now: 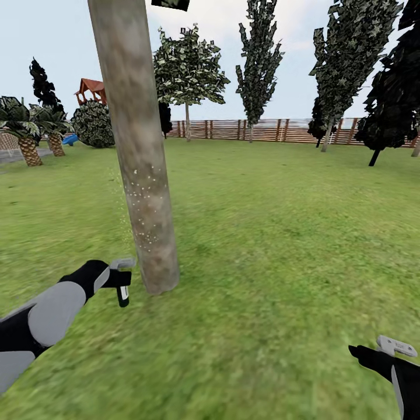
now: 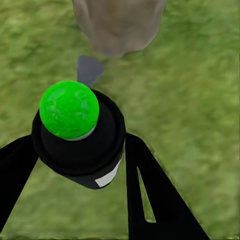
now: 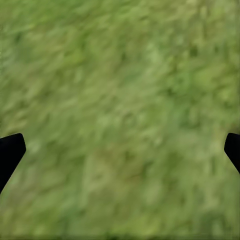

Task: In the garden, pick up the pesticide atomizer on the floor and spray pesticide onto both trees until each tree trunk is fully covered.

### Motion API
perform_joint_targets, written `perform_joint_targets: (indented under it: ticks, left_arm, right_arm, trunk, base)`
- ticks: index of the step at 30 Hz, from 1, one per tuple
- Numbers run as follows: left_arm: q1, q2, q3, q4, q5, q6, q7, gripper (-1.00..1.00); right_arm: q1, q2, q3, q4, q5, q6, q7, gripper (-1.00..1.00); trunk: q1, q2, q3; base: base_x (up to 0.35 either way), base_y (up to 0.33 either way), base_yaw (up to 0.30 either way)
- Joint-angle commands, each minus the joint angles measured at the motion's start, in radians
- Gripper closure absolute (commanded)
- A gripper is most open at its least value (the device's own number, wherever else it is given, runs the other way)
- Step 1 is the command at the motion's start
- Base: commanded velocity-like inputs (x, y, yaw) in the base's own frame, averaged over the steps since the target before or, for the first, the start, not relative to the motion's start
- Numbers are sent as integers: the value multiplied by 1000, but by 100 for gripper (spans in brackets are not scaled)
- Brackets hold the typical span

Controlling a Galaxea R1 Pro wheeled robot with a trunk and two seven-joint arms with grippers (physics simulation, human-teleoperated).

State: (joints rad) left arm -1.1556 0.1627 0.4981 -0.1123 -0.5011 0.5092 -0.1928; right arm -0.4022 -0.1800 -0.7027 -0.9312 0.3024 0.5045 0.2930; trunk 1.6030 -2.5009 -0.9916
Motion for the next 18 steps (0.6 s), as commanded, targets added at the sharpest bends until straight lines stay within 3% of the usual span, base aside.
perform_joint_targets:
  ticks: [1, 5, 10, 18]
  left_arm:
    - [17, 0, 8, -3, -7, 6, -7, 100]
    - [43, 0, 8, -2, -6, 5, -8, 100]
    - [55, 1, 11, -3, -2, 5, -10, 100]
    - [57, -1, 11, -1, 1, 6, -10, 100]
  right_arm:
    - [-1, 0, -3, -1, 11, 3, 10, -100]
    - [-1, 0, -3, -1, 10, 3, 11, -100]
    - [-1, 2, -3, -1, 11, 3, 10, -100]
    - [-1, 1, -3, -3, 11, 3, 11, -100]
  trunk:
    - [0, -1, -1]
    - [0, -1, -1]
    - [0, -1, -1]
    - [0, -1, -1]
  base:
    - [0, 0, 0]
    - [0, 0, 15]
    - [6, -4, 206]
    - [59, -249, 60]
